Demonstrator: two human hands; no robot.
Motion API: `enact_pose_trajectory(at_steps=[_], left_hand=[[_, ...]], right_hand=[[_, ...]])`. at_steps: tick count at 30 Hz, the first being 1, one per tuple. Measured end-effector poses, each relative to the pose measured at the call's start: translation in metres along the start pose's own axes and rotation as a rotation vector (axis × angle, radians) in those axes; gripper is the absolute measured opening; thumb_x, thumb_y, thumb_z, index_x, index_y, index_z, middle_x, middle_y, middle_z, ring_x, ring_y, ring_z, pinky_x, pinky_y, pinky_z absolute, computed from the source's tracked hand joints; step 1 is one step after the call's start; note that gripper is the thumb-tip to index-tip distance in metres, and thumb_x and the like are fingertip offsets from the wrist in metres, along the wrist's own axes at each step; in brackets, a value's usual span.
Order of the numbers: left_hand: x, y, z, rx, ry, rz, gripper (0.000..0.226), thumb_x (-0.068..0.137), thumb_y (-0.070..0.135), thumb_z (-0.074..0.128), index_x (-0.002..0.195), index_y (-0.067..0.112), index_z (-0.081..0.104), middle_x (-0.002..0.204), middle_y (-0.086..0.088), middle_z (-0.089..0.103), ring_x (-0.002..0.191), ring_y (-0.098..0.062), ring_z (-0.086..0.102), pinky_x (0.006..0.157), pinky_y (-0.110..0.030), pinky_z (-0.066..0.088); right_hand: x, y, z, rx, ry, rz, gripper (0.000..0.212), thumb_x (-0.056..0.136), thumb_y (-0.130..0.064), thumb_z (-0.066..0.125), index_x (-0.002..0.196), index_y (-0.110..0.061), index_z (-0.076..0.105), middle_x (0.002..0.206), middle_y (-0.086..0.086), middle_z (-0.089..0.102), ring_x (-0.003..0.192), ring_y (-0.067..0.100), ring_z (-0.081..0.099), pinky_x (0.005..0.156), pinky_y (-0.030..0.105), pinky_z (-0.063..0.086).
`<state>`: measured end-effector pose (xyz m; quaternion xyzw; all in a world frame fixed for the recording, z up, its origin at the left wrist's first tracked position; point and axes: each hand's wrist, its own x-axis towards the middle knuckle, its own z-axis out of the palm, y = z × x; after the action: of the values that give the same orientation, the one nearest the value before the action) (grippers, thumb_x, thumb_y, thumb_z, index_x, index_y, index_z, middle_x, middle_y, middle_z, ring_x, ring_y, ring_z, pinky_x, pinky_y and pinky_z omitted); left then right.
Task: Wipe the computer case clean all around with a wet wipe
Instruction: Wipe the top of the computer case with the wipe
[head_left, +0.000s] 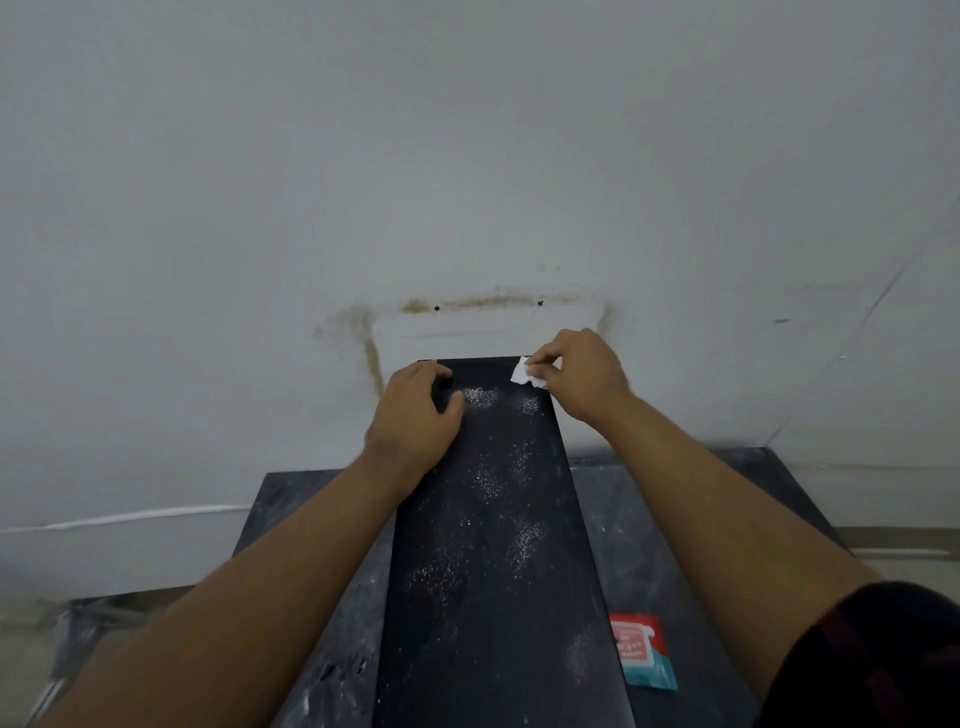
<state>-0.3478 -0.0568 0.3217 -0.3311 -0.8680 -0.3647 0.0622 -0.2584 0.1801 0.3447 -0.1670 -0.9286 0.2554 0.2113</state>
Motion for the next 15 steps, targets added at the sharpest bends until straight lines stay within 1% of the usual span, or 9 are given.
enact_pose_trajectory(at_steps=[1,3,4,7,8,10,11,13,15], left_hand=[[0.0,0.0,0.0,-0.008,0.002,0.001,0.035,0.102,0.036,0.064,0.134,0.021,0.064,0.129,0.009,0.062,0.126,-0.012,0.053,0.1,-0.023,0.04],[0.0,-0.001,0.0,-0.013,0.005,0.002,0.035,0.102,0.036,0.064,0.134,0.021,0.064,0.13,0.009,0.062,0.126,-0.012,0.052,0.1,-0.023,0.039],[0.0,-0.001,0.0,-0.011,0.005,0.0,0.035,0.102,0.036,0.064,0.134,0.021,0.064,0.13,0.009,0.062,0.126,-0.012,0.052,0.101,-0.023,0.038],[0.0,0.0,-0.001,-0.021,-0.002,-0.005,0.038,0.101,0.039,0.066,0.135,0.021,0.064,0.131,0.009,0.062,0.126,-0.011,0.052,0.101,-0.023,0.038],[-0.001,-0.001,-0.001,-0.026,-0.005,-0.007,0.039,0.1,0.04,0.067,0.135,0.022,0.064,0.13,0.009,0.062,0.125,-0.011,0.052,0.101,-0.023,0.038],[0.0,0.0,-0.001,-0.029,-0.01,-0.004,0.04,0.099,0.042,0.069,0.134,0.022,0.065,0.13,0.008,0.062,0.124,-0.011,0.053,0.1,-0.023,0.038],[-0.001,0.0,-0.001,-0.034,-0.01,-0.005,0.041,0.099,0.042,0.069,0.133,0.022,0.065,0.129,0.008,0.063,0.123,-0.011,0.053,0.1,-0.023,0.039],[0.0,0.001,-0.001,-0.049,-0.003,-0.008,0.041,0.097,0.043,0.071,0.132,0.022,0.065,0.128,0.009,0.063,0.122,-0.011,0.054,0.101,-0.024,0.042],[-0.001,0.002,-0.002,-0.053,0.001,-0.011,0.042,0.096,0.044,0.072,0.132,0.022,0.066,0.127,0.009,0.063,0.122,-0.011,0.055,0.102,-0.025,0.043]], right_hand=[[-0.001,0.001,0.0,0.007,-0.013,-0.013,0.005,0.094,-0.027,0.081,0.096,-0.029,0.085,0.094,-0.012,0.067,0.098,0.013,0.056,0.083,0.035,0.044],[-0.003,0.002,0.001,0.084,-0.084,-0.064,0.005,0.093,-0.025,0.082,0.096,-0.028,0.085,0.092,-0.013,0.065,0.092,0.009,0.056,0.081,0.032,0.041],[-0.003,0.002,0.002,0.099,-0.085,-0.064,0.005,0.093,-0.027,0.082,0.095,-0.029,0.085,0.092,-0.013,0.065,0.092,0.009,0.056,0.081,0.032,0.042],[-0.003,0.007,0.003,0.039,0.049,0.003,0.004,0.093,-0.029,0.082,0.095,-0.03,0.084,0.095,-0.014,0.069,0.103,0.016,0.054,0.086,0.037,0.046],[-0.004,0.007,0.004,0.046,0.04,-0.011,0.004,0.093,-0.027,0.081,0.095,-0.028,0.084,0.095,-0.014,0.069,0.101,0.014,0.053,0.085,0.035,0.045],[-0.005,0.007,0.004,0.1,-0.059,-0.084,0.004,0.093,-0.025,0.082,0.096,-0.026,0.085,0.094,-0.015,0.068,0.094,0.007,0.053,0.082,0.03,0.041],[-0.005,0.007,0.005,0.113,-0.088,-0.094,0.004,0.093,-0.027,0.082,0.096,-0.027,0.085,0.094,-0.016,0.067,0.094,0.006,0.053,0.08,0.03,0.041],[-0.004,0.01,0.004,0.074,-0.025,-0.049,0.003,0.094,-0.03,0.081,0.096,-0.03,0.084,0.096,-0.017,0.068,0.1,0.01,0.054,0.082,0.031,0.045],[-0.005,0.013,0.004,0.055,0.044,0.006,0.004,0.093,-0.026,0.081,0.095,-0.029,0.083,0.097,-0.016,0.069,0.101,0.013,0.057,0.083,0.033,0.046]])
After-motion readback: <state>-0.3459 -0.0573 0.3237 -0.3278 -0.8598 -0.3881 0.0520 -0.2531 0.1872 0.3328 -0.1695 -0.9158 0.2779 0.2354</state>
